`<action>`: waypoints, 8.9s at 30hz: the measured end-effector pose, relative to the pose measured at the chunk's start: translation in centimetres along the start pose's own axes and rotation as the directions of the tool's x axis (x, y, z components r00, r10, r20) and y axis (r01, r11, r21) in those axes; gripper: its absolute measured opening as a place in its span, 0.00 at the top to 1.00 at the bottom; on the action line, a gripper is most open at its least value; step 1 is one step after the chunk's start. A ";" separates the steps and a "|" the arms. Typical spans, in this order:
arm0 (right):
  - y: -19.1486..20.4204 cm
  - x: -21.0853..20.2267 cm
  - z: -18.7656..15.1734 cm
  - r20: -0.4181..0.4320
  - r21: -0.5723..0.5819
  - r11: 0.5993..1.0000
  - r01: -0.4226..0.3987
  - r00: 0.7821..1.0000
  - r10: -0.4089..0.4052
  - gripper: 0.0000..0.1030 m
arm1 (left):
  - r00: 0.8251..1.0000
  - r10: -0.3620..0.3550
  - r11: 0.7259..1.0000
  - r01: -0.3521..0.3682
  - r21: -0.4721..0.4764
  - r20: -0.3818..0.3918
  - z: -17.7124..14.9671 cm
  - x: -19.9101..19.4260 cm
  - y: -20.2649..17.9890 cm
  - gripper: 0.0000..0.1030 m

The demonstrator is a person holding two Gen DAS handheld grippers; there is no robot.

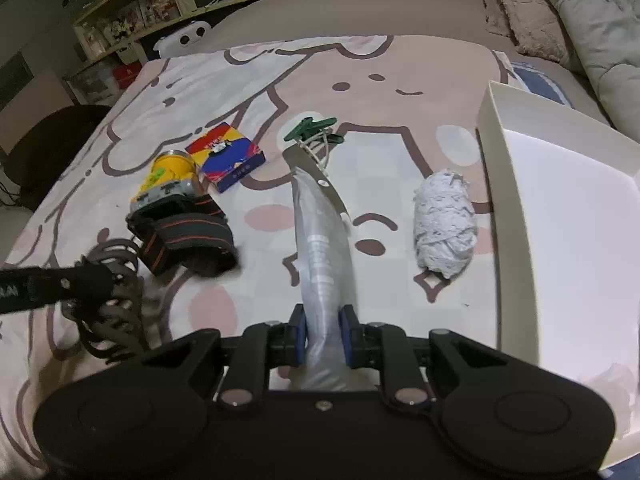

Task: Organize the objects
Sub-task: 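Carry the claw clip and grey pouch into the white tray and release, then withdraw both tools from the tray toward the headlamp and lace bundle, then grasp the yellow headlamp with the left gripper while the right grasps the white lace bundle, then lift the headlamp with the left gripper while the right lifts the lace bundle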

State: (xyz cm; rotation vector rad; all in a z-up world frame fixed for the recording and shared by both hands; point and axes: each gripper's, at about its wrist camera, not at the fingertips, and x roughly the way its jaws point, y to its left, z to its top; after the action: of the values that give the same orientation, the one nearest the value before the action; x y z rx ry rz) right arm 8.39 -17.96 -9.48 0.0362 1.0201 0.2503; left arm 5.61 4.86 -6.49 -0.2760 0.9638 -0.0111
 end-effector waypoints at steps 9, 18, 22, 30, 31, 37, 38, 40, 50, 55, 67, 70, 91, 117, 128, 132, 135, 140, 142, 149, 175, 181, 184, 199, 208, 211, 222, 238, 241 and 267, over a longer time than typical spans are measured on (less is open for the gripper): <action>0.0 1.9 -0.4 -0.067 0.017 1.000 -0.021 0.997 0.022 0.70 | 1.000 -0.011 1.000 0.011 0.018 0.003 -0.2 -0.2 -0.6 0.54; -0.3 0.0 0.1 -0.009 0.004 0.999 -0.052 0.999 0.052 0.86 | 0.999 -0.016 1.000 0.015 0.006 0.031 0.2 -0.6 -0.6 0.54; -0.6 -1.7 0.8 0.043 0.022 0.998 -0.059 0.997 0.058 0.86 | 0.998 -0.008 1.000 0.008 0.009 0.055 0.7 -1.2 -0.6 0.54; -1.5 -5.6 1.8 0.120 0.055 0.996 -0.072 0.991 0.065 0.86 | 0.995 -0.040 0.997 0.033 0.075 0.093 1.7 -3.1 -2.9 0.54; -1.6 -6.0 1.8 0.128 0.056 0.995 -0.078 0.989 0.071 0.86 | 0.995 -0.046 0.996 0.038 0.082 0.094 1.9 -3.3 -3.3 0.54; -4.2 -8.8 2.5 0.161 0.108 0.990 -0.091 0.984 0.073 0.86 | 0.989 -0.071 0.989 0.053 0.140 0.131 2.8 -4.8 -6.5 0.54; -4.8 -9.3 2.5 0.165 0.117 0.989 -0.086 0.984 0.066 0.86 | 0.988 -0.076 0.987 0.056 0.148 0.133 2.9 -4.9 -7.0 0.54; -6.2 -10.0 2.6 0.166 0.138 0.988 -0.073 0.985 0.050 0.86 | 0.988 -0.088 0.985 0.066 0.162 0.130 3.0 -4.9 -8.1 0.54; -13.4 -12.9 1.9 0.180 0.239 0.971 -0.013 0.983 -0.031 0.86 | 0.977 -0.182 0.957 0.150 0.247 0.109 3.2 -4.4 -15.2 0.54; -16.6 -13.4 1.3 0.172 0.274 0.961 0.022 0.982 -0.072 0.86 | 0.968 -0.230 0.940 0.195 0.279 0.100 3.1 -3.8 -19.1 0.54; -21.3 -11.0 -0.1 0.108 0.346 0.935 0.072 0.987 -0.116 0.86 | 0.959 -0.282 0.908 0.266 0.322 0.004 1.3 0.4 -25.7 0.54; -21.7 -10.0 -0.3 0.089 0.356 0.930 0.089 0.988 -0.128 0.86 | 0.959 -0.282 0.901 0.270 0.340 -0.014 1.2 1.6 -26.9 0.54; -21.8 -6.6 -0.1 0.024 0.381 0.919 0.101 0.993 -0.119 0.63 | 0.978 -0.207 0.901 0.205 0.382 -0.036 0.3 7.7 -27.5 0.35; -19.9 -11.9 -1.3 0.083 0.354 0.924 0.142 0.980 -0.182 0.66 | 0.979 -0.183 0.898 0.203 0.390 -0.088 -0.5 2.9 -25.3 0.35; -18.4 -14.8 -2.5 0.122 0.337 0.921 0.196 0.961 -0.250 0.38 | 0.982 -0.177 0.891 0.190 0.413 -0.069 -1.4 0.2 -24.0 0.13; -18.2 -15.5 -2.9 0.134 0.340 0.917 0.210 0.954 -0.268 0.26 | 0.984 -0.170 0.894 0.176 0.412 -0.053 -1.6 -0.5 -23.2 0.02; -18.1 -15.8 -3.2 0.133 0.342 0.911 0.230 0.948 -0.290 0.21 | 0.986 -0.158 0.895 0.163 0.416 -0.046 -1.6 -0.7 -22.6 0.00; -17.6 -16.4 -3.8 0.148 0.311 0.911 0.270 0.933 -0.327 0.08 | 0.989 -0.144 0.901 0.148 0.407 -0.040 -1.6 -0.7 -21.7 0.00; -17.4 -16.6 -4.2 0.158 0.298 0.913 0.280 0.928 -0.336 0.03 | 0.989 -0.141 0.903 0.146 0.405 -0.041 -1.7 -0.8 -21.3 0.00; -17.0 -16.9 -5.0 0.170 0.287 0.906 0.310 0.915 -0.367 0.00 | 0.989 -0.143 0.904 0.146 0.403 -0.038 -2.0 -1.1 -20.6 0.00; -13.3 -13.4 -2.3 0.223 0.228 0.938 0.261 0.924 -0.312 0.00 | 0.997 -0.015 0.968 -0.003 0.251 0.072 1.2 -1.9 -11.9 0.00; -10.5 -11.6 -0.5 0.248 0.178 0.955 0.237 0.929 -0.276 0.00 | 0.989 0.065 0.982 -0.087 0.166 0.129 2.2 -2.2 -8.2 0.00; -9.1 -10.4 0.4 0.249 0.168 0.960 0.225 0.932 -0.262 0.00 | 0.986 0.097 0.988 -0.112 0.107 0.134 2.8 -2.0 -6.2 0.00; -3.0 -4.3 2.6 0.323 0.004 0.970 0.245 0.917 -0.233 0.00 | 0.988 0.113 0.992 -0.106 -0.069 0.104 2.8 0.4 -1.8 0.00; -1.2 0.6 0.3 0.380 -0.190 0.897 0.399 0.872 -0.307 0.00 | 0.999 0.028 0.979 -0.020 -0.204 0.039 2.6 4.0 -1.1 0.04; -0.9 1.7 -0.3 0.376 -0.255 0.857 0.448 0.863 -0.339 0.02 | 0.999 0.023 0.978 -0.015 -0.210 0.037 2.5 5.0 -1.3 0.06; 1.6 6.0 -1.7 0.381 -0.509 0.662 0.551 0.833 -0.401 0.45 | 1.000 -0.005 0.984 0.009 -0.177 0.025 2.3 7.6 -1.9 0.13; 0.7 6.5 -0.8 0.308 -0.447 0.727 0.521 0.853 -0.421 0.63 | 0.997 -0.078 0.967 0.070 -0.245 -0.025 1.8 9.8 -0.4 0.91; 0.4 5.9 -0.5 0.286 -0.418 0.769 0.483 0.874 -0.393 0.64 | 0.996 -0.087 0.967 0.079 -0.243 -0.022 1.6 9.4 -0.4 0.95; -2.2 -2.1 -1.4 0.022 -0.019 0.998 -0.056 0.998 0.056 0.65 | 0.966 -0.018 1.000 0.022 0.012 -0.256 -6.7 -0.6 -2.3 0.84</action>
State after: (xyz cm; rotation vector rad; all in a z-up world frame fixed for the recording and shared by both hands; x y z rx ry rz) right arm 6.60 -20.71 -8.76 0.0512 0.9949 0.3099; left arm 0.14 1.21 -9.08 -0.2747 1.2177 -0.0745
